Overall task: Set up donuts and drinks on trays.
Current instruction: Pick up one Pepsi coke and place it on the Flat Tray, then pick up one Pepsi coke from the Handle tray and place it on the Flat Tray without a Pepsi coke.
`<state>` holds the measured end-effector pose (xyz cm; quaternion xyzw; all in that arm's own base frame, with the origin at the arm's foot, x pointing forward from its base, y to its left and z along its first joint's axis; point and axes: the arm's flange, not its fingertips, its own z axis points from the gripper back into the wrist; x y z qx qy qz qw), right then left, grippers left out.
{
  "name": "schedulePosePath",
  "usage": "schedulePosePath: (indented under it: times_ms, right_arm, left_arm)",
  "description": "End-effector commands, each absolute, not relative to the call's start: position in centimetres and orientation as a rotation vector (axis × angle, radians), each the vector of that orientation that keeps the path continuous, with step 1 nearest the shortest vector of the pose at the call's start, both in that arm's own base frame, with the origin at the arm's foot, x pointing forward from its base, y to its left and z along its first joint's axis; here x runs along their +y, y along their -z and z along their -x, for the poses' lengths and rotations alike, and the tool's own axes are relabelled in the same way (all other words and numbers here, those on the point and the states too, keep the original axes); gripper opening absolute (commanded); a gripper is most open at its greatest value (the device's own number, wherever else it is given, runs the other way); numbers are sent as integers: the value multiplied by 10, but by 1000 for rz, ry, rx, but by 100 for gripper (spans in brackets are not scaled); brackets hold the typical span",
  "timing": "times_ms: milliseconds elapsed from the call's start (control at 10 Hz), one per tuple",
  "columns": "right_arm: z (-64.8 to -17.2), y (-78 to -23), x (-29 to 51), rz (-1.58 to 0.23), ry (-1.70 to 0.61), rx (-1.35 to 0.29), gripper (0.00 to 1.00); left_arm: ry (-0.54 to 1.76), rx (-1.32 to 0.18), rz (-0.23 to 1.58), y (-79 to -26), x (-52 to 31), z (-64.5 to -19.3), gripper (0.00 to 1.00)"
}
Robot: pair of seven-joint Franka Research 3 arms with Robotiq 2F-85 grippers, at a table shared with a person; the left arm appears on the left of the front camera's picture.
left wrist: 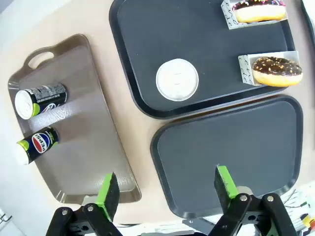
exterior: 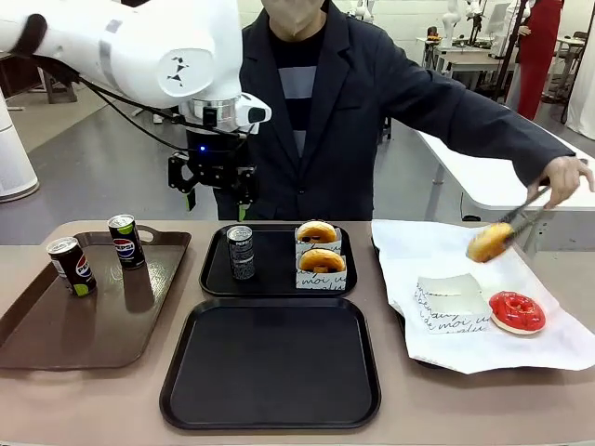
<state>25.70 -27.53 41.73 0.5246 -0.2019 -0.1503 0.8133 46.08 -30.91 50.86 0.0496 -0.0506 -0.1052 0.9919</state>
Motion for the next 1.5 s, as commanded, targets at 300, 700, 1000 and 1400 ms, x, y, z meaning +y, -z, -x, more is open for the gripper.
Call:
schedulePosePath:
  times_ms: [300, 700, 1000, 1400]
  right_arm:
    - [-256, -417, -277, -1123, 315, -422, 100]
    - [-256, -417, -277, -1123, 315, -422, 100]
    - [-256, -417, -277, -1123, 315, -422, 100]
    - [-256, -417, -277, -1123, 315, -422, 100]
  left_arm:
    - [213, -103, -105, -503, -321, -473, 100]
    - [206, -71, -27, -515, -282, -473, 100]
    - [106, -48, 111, -523, -168, -463, 100]
    - [25, -89, 181, -505, -53, -449, 100]
